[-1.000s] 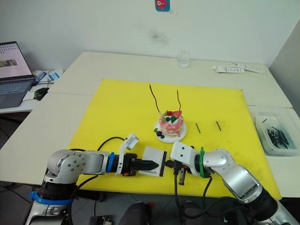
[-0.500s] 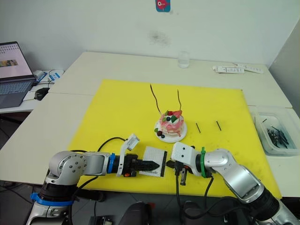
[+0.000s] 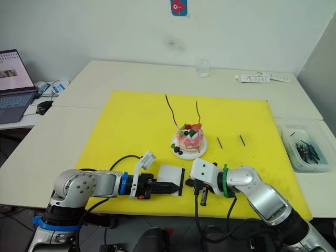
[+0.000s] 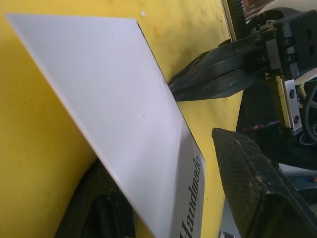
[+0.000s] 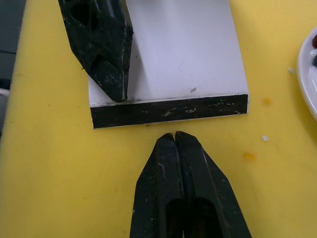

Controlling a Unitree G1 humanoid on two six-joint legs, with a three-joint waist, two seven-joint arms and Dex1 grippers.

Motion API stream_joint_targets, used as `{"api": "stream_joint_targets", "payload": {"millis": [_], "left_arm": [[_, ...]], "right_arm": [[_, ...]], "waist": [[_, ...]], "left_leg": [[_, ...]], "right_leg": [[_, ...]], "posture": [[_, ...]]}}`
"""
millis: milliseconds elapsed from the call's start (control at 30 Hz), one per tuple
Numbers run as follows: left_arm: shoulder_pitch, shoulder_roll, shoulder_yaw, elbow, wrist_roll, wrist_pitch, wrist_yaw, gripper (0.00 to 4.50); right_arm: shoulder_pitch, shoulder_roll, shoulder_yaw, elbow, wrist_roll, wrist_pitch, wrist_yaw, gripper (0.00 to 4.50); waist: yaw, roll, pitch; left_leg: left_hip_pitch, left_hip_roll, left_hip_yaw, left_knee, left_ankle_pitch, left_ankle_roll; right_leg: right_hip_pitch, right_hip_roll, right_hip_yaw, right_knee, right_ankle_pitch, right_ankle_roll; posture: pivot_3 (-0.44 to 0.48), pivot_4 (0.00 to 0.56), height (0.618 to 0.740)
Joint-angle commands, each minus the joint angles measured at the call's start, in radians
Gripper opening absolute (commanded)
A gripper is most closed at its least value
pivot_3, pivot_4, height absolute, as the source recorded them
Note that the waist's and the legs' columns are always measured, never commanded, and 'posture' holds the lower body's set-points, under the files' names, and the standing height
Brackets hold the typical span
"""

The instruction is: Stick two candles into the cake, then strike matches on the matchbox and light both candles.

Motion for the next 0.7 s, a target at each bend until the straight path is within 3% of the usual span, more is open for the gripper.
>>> {"api": "stream_joint_targets", "payload": {"millis": [33, 700], "left_arm": [[0.028, 0.015, -0.024, 0.058, 0.036, 0.048, 0.024, 2.57], [0.035, 0.013, -0.02, 0.068, 0.04, 0.042, 0.026, 2.57]], "right_arm": [[-0.017, 0.009, 0.01, 0.012, -0.017, -0.022, 0.005, 0.0], [-0.015, 0.038, -0.006, 0.014, -0.017, -0.042, 0.019, 0.0]], "waist": [[0.0, 0.0, 0.0], [-0.001, 0.0, -0.001]], "left_leg": [[0.0, 0.0, 0.0, 0.0, 0.0, 0.0], [0.004, 0.001, 0.0, -0.001, 0.0, 0.0]], "right_leg": [[0.0, 0.0, 0.0, 0.0, 0.0, 0.0], [-0.001, 0.0, 0.0, 0.0, -0.001, -0.002]], "posture": [[0.0, 0.15, 0.706], [0.0, 0.15, 0.706]]}}
